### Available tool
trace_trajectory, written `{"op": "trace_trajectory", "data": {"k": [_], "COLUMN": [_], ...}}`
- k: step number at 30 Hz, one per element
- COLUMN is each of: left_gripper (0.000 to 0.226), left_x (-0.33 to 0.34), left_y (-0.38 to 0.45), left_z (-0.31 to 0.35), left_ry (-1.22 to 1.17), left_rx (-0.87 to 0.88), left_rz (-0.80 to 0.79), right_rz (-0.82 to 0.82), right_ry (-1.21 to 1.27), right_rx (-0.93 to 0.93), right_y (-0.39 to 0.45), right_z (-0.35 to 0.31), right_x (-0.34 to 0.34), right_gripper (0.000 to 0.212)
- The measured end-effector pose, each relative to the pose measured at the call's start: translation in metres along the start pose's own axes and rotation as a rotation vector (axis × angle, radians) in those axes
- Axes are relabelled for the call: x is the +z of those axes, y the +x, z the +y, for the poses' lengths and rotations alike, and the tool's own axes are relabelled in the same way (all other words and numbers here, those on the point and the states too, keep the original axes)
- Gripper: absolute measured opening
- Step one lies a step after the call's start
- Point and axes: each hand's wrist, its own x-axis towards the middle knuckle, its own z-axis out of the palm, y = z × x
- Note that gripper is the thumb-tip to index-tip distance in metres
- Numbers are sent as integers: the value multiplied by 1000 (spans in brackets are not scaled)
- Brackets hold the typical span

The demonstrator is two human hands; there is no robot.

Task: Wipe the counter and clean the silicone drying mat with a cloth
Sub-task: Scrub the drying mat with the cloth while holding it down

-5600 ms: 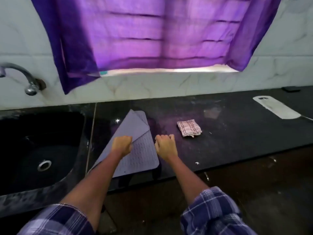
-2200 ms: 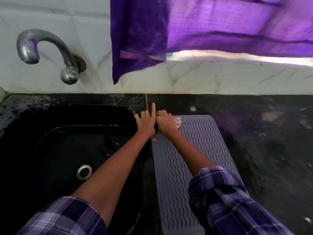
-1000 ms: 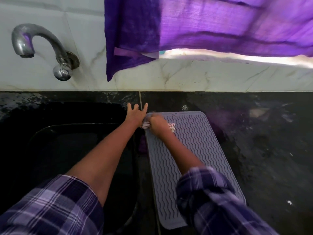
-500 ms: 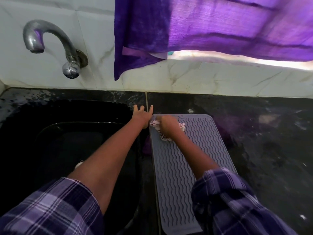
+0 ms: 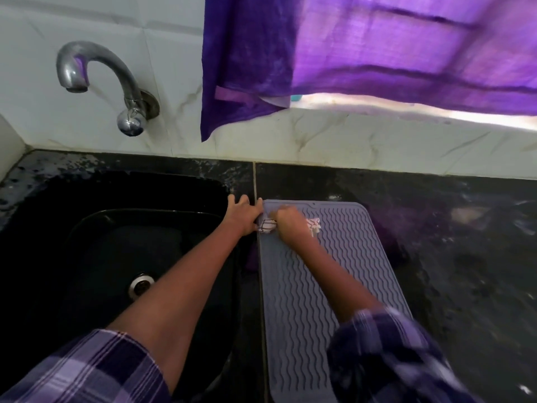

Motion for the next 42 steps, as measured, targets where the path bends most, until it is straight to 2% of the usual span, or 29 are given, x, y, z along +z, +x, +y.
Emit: {"op": "trace_trajectory", "data": {"k": [3,6,7,10,12,16,19,21,22,25,28,30,32,34,37,38,41,42], "left_gripper": [68,68,67,65,65,65,66,68,68,53,57,63,67,67,57,49,34,32], "left_x": [-3,-12,-11,-6,-3,-2,-3,-4,-5,-3,11,18,20,15,-4,-11,-14,-11], "left_y": [8,13,12,7,5,4,1,-4,-7,-17,-21,-21,-20,-21,-29,-32,-43,-46], "left_z": [5,2,2,1,-1,-1,-1,1,3,10,13,12,10,11,19,24,40,43], "left_ry": [-9,2,-5,-39,-38,-29,-46,-66,-74,-90,-84,-106,-97,-102,-55,-56,-109,-123], "left_rx": [-3,-25,-27,-42,-48,-36,-29,-10,-4,-24,-20,-20,-12,-8,-19,-32,-69,-70], "left_rz": [-21,-51,-62,-71,-58,-48,-43,-38,-6,82,8,8,25,10,-42,-22,85,79], "right_rz": [-89,-305,-294,-43,9,-140,-269,-364,-340,-14,1,2,-47,-199,-365,-332,-15,25], "right_ry": [142,124,103,41,28,167,154,122,116,101,71,156,232,218,135,151,128,86], "right_rx": [-53,-45,-28,3,-10,-54,-180,-209,-171,-43,0,-2,-60,-145,-207,-178,-112,-105], "right_y": [-43,-27,-15,7,1,-42,-78,-66,-55,-21,-32,-58,-95,-123,-106,-93,-67,-69], "right_z": [4,9,7,-4,-18,-20,-17,-13,-11,-5,-13,-12,-10,-11,-10,-11,-15,-19], "right_x": [11,-10,-18,-21,-8,13,12,-7,-17,-32,-5,13,26,27,2,-7,-10,-2], "right_gripper": [27,29,28,28,30,25,26,22,20,26,31,30,28,27,25,24,23,25]}}
